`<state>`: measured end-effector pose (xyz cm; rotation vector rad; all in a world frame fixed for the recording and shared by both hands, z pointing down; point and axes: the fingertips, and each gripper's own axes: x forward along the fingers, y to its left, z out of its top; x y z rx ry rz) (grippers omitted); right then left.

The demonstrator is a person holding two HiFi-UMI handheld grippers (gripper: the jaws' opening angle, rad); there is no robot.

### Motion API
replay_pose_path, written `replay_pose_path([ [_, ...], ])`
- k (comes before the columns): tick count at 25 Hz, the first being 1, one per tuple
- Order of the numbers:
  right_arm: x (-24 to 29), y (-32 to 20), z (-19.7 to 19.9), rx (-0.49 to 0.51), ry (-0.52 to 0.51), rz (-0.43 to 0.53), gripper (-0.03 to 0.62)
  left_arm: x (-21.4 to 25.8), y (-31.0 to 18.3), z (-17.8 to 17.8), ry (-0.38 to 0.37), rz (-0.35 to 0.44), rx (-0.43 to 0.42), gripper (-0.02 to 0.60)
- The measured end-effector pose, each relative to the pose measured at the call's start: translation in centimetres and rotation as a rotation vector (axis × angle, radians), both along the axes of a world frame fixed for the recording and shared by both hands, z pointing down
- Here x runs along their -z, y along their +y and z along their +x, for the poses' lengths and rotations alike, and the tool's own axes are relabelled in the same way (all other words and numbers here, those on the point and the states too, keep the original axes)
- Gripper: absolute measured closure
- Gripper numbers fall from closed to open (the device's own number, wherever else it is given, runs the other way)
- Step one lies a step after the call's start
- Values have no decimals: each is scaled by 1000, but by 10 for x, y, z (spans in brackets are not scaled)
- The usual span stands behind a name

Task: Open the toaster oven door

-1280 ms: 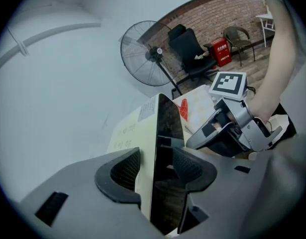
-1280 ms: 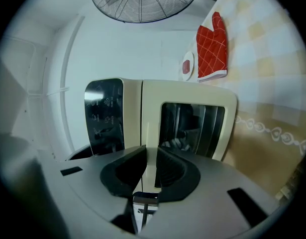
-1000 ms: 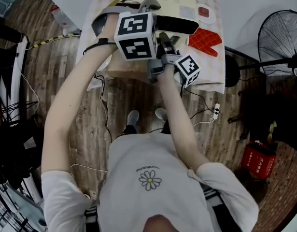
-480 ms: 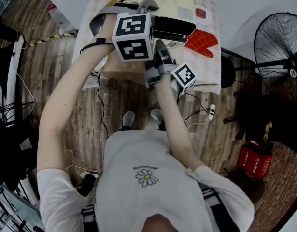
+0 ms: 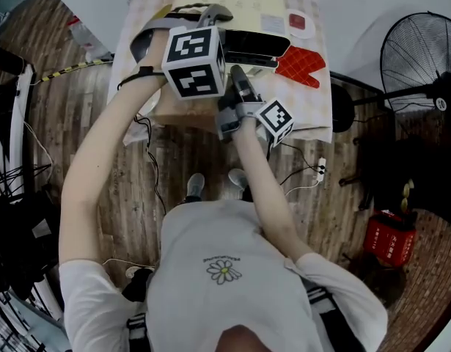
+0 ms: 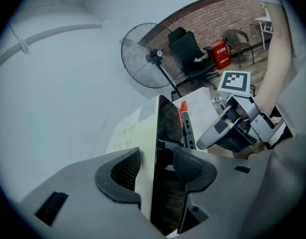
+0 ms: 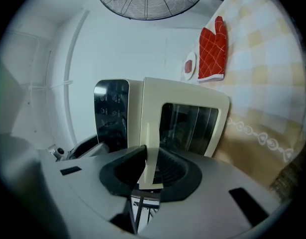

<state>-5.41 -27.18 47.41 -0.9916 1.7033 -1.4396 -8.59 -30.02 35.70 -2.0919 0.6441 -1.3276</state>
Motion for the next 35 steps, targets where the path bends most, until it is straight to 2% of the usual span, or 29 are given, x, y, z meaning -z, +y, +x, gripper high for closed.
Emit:
replay_pose_path([
  [18, -1, 16, 0, 77, 111, 41, 523, 1, 1, 0, 7, 7, -3, 365],
  [35, -11, 37, 2, 143, 221, 30, 513, 1, 2, -1, 13, 6, -16, 365],
])
